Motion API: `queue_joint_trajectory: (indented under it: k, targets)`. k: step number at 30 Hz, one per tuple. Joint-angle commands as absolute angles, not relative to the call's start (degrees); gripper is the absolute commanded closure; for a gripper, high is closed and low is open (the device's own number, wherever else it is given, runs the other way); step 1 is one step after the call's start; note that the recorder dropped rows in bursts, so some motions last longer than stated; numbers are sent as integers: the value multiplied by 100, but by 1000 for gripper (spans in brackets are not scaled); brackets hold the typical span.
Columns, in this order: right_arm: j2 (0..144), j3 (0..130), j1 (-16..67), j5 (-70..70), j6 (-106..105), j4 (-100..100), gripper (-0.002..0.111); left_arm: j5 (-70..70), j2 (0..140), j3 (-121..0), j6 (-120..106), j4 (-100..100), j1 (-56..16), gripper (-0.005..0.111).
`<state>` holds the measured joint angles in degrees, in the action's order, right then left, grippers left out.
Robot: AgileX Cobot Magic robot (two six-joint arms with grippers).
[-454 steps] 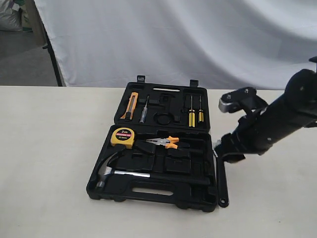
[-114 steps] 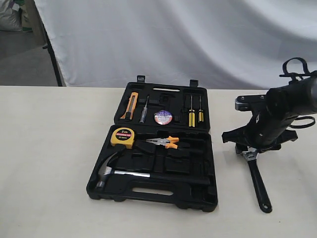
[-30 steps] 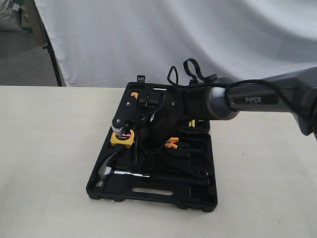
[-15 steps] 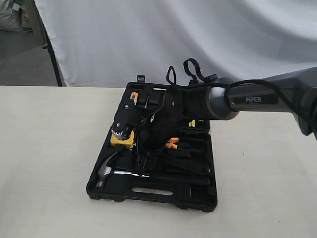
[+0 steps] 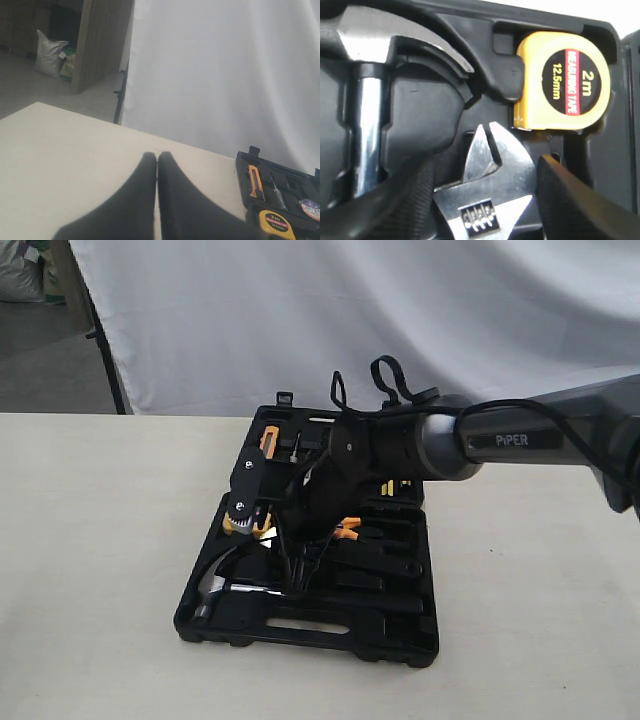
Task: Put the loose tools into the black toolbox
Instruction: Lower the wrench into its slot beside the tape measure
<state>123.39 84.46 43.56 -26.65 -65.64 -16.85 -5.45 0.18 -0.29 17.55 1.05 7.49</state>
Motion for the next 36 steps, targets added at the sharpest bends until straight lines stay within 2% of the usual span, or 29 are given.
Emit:
queue_joint_trajectory:
  k: [1,20,22,25,28,31,36]
  targets:
    - [12306,8472,4356,-2847,-6755,-1660,109,-503,0,-44,1782,130,894,106]
    - [12306,8472,4356,-2746,-6731,-1636,106,-503,0,-44,1782,130,894,106]
    - [12306,8472,4356,-2746,-6731,-1636,94,-503,0,-44,1782,130,894,106]
    - [12306,8472,4356,-2771,-6731,-1636,62,-503,0,-44,1782,130,894,106]
    - [12282,8472,4356,-2817,-6731,-1636,35,-503,0,-44,1782,130,894,106]
    - [12156,8472,4356,-2872,-6731,-1662,24,-503,0,-44,1782,130,894,106]
    - [11860,8472,4356,-2844,-6489,-1660,22,-503,0,-44,1782,130,894,106]
